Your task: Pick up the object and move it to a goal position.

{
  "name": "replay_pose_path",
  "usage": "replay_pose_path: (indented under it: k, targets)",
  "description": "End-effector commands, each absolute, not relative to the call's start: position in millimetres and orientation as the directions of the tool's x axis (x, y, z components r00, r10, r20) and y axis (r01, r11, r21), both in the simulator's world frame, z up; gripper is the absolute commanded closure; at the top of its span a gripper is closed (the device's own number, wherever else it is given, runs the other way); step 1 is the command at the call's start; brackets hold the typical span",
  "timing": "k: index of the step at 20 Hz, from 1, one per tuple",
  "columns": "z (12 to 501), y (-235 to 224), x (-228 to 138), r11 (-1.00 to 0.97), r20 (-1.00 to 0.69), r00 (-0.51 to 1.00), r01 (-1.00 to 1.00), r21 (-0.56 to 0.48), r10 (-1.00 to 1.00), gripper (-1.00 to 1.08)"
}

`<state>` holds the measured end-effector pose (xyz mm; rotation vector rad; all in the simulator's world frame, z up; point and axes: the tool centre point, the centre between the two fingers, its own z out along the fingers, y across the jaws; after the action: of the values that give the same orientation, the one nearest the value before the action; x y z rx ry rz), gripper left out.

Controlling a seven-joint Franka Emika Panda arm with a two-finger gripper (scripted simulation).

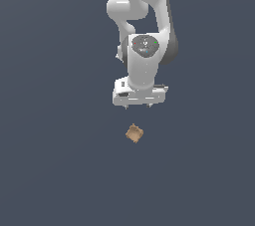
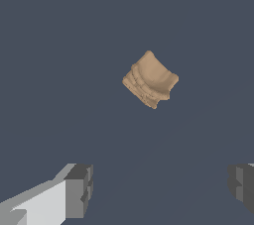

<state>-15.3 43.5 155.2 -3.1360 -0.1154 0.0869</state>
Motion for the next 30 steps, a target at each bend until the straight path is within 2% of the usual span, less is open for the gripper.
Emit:
replay_pose_path:
  k: [1,16,30]
  targets:
    - [155,44,-15,-0.997,-0.055,0.996,0.073,-0.004,0.074,-0.92]
    - [161,49,-5,-0.992,-0.030,0.992,0.125,0.012,0.124,-0.92]
    - [140,45,14,-0.993,-0.021,0.993,-0.114,0.006,-0.114,-0.92]
